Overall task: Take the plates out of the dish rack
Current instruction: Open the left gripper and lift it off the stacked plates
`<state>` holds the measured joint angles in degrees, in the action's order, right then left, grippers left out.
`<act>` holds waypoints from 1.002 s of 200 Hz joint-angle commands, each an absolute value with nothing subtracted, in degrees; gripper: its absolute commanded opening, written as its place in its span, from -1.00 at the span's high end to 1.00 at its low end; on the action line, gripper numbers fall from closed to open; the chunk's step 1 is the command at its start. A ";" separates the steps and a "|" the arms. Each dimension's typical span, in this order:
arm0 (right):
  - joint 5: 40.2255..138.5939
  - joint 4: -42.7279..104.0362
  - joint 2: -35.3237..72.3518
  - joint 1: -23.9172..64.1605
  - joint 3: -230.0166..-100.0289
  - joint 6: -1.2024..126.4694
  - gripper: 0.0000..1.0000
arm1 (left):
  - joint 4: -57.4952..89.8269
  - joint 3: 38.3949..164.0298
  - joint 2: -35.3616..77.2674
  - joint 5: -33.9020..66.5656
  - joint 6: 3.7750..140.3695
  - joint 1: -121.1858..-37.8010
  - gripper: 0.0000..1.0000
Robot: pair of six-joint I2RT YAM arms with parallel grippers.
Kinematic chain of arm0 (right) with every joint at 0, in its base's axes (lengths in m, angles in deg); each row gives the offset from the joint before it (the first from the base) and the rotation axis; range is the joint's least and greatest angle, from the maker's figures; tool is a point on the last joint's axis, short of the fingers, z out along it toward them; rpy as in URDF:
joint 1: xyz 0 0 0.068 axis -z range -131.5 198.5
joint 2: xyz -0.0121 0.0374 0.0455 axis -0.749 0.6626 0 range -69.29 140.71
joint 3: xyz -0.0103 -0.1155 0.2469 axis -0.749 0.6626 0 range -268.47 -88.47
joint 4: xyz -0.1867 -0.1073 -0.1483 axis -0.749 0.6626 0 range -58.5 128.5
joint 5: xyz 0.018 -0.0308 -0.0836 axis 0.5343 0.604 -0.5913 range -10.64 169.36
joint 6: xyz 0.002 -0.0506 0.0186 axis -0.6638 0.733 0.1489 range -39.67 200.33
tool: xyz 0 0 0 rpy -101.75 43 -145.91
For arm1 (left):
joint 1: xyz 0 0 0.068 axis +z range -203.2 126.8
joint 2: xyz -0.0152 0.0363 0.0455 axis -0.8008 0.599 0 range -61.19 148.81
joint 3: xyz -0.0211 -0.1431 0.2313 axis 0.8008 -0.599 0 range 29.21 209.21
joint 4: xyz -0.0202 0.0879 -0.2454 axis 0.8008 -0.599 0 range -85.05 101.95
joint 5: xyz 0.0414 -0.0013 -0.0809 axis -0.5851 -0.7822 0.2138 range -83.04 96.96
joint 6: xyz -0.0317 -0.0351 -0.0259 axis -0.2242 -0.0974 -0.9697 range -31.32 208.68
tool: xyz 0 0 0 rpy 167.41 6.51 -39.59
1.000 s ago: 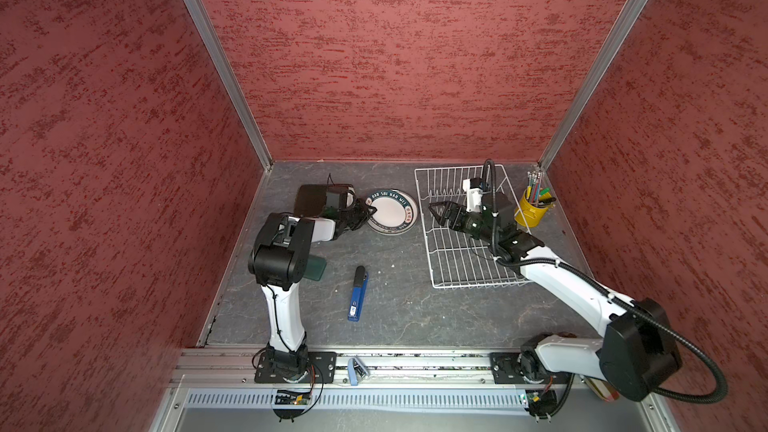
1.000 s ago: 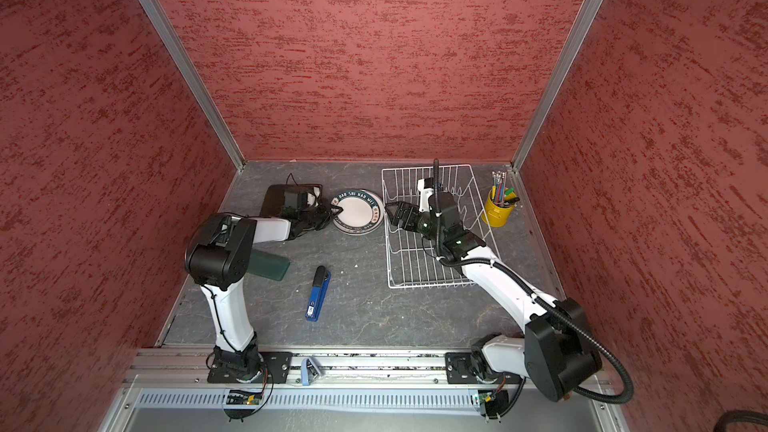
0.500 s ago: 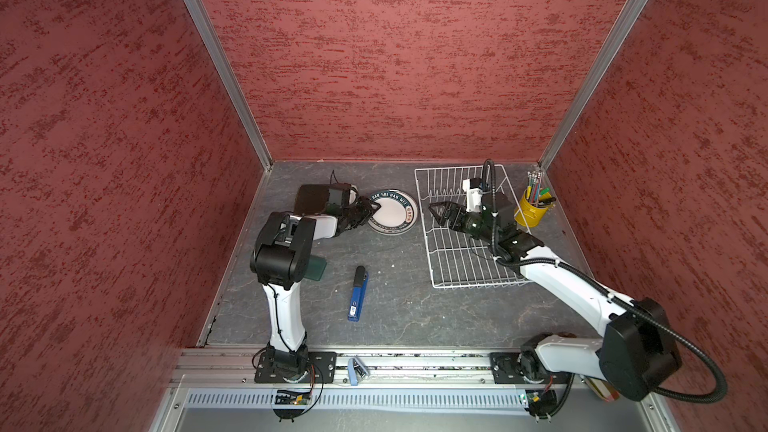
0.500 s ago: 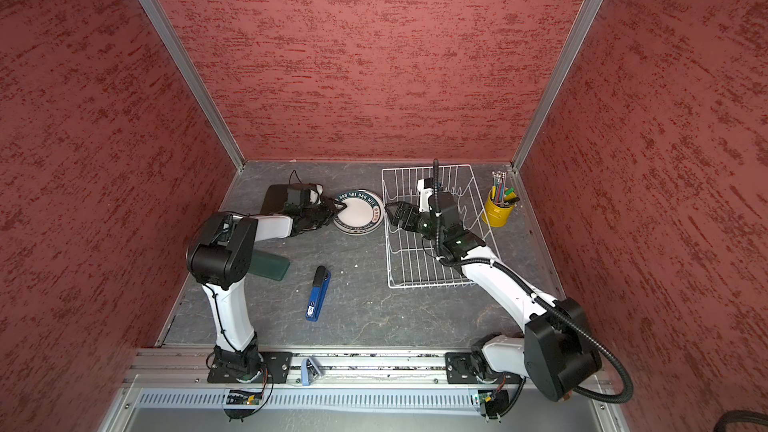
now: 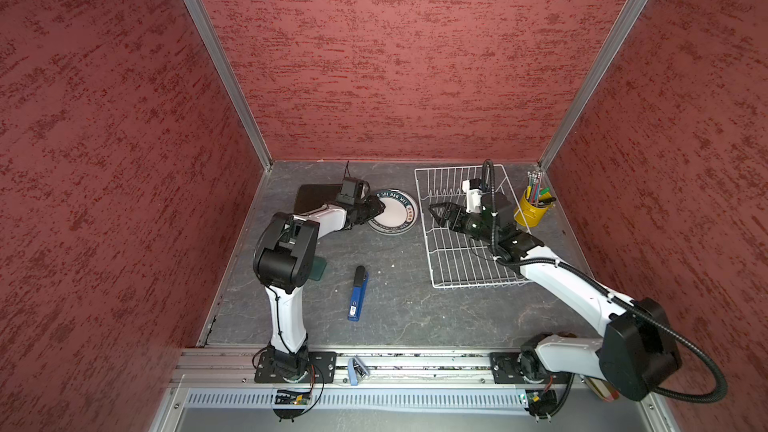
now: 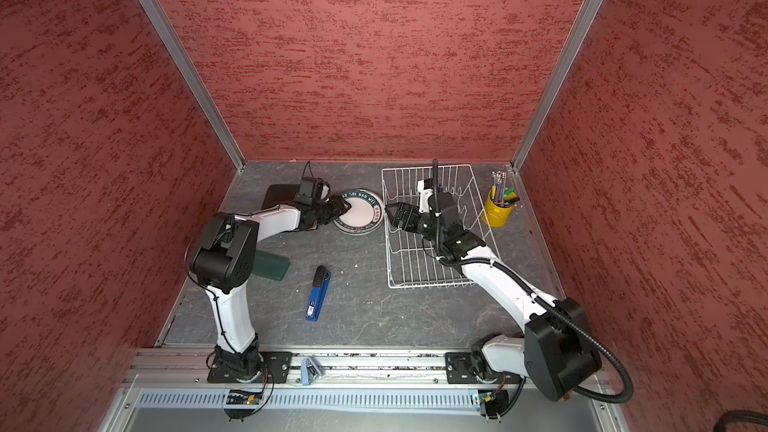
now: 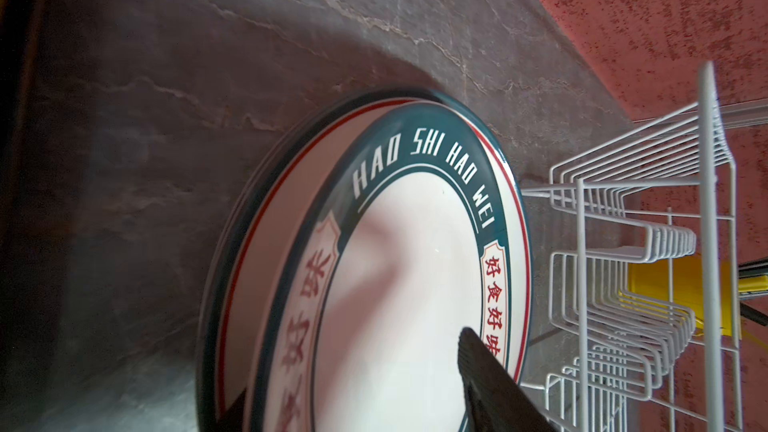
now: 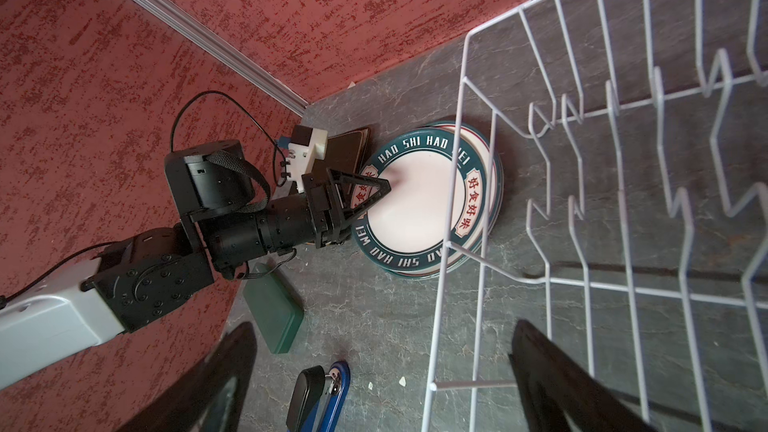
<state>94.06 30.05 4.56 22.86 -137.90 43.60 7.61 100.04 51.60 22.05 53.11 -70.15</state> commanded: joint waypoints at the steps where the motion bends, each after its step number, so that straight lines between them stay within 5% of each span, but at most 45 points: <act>1: 92.54 30.10 3.77 23.35 -138.01 44.60 -0.93 | 3.33 101.41 49.64 18.39 56.27 -70.14 -0.22; 169: 91.75 30.62 1.20 23.46 -136.24 45.00 -0.93 | -7.25 104.67 45.99 9.08 61.52 -73.14 -0.30; 200: 91.01 29.84 1.10 23.46 -135.43 45.13 -0.94 | -6.11 101.79 41.50 5.99 63.18 -73.90 -0.64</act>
